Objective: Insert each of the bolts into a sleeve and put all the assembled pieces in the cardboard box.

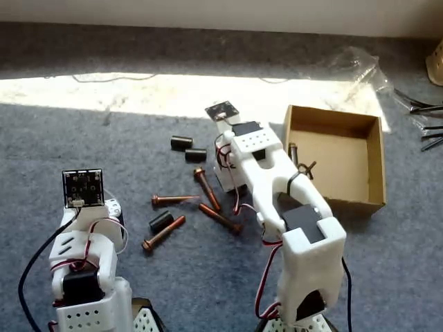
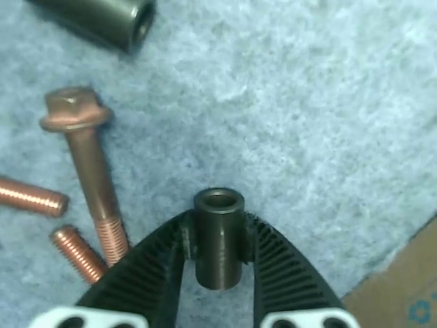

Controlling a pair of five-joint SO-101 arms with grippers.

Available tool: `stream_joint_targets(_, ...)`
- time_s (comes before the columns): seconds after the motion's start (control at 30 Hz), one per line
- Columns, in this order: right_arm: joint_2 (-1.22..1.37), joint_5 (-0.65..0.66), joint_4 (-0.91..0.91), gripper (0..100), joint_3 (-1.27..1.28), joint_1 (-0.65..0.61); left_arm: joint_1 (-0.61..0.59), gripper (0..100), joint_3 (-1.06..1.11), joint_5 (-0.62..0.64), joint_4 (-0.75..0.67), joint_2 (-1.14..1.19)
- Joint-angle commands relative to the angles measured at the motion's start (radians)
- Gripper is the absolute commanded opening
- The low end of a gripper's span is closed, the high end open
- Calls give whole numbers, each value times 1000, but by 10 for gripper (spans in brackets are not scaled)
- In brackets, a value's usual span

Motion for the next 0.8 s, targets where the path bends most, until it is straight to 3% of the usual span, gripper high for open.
stream_joint_targets(0.0,-8,14,18,106,-35,22,18,7,-10,-9,-23,-10)
stream_joint_targets(0.1,-8,14,18,154,-35,22,18,7,-10,-9,-23,-10)
stream_joint_targets(0.33,-8,14,13,136,-35,22,18,7,-10,-9,-23,-10)
stream_joint_targets(0.57,-7,9,13,9,-31,21,18,7,-10,-9,-23,-10)
stream_joint_targets(0.77,-7,8,16,4,-33,24,18,7,-10,-9,-23,-10)
